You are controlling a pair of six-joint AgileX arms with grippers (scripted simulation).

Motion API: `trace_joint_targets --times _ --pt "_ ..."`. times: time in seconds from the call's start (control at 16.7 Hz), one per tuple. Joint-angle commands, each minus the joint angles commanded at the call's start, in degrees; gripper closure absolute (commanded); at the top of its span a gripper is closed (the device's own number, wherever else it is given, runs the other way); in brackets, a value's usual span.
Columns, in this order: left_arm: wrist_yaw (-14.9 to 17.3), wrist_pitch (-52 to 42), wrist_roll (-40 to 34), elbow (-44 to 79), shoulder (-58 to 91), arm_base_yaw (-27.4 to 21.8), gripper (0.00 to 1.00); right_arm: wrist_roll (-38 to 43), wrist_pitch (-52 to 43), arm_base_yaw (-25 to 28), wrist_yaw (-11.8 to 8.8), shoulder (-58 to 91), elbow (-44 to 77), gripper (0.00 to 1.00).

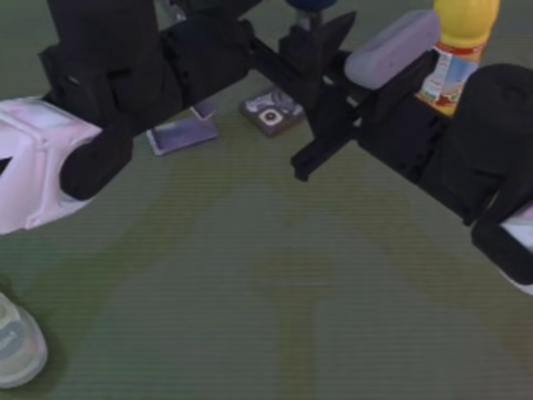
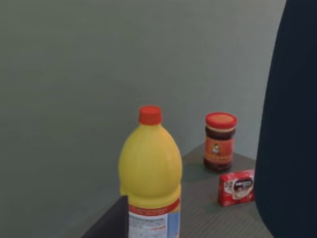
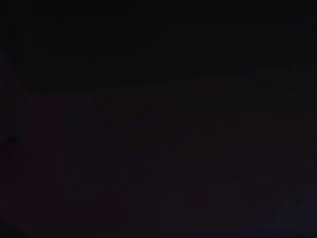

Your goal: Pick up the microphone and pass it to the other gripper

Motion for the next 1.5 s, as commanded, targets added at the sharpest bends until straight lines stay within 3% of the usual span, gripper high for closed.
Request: trace_joint_targets --times 0.6,1.14,1.5 --pt "0.0 0.0 0.0 0.0 0.0 0.0 0.98 0.0 0.0 0.0 0.0 0.0 0.0 1.00" --pt "0.0 0.0 0.0 0.0 0.0 0.0 1.00 0.0 0.0 0.0 0.0 0.0 0.0 1.00" --pt "0.0 0.0 0.0 0.0 0.0 0.0 1.00 0.0 0.0 0.0 0.0 0.0 0.0 0.55"
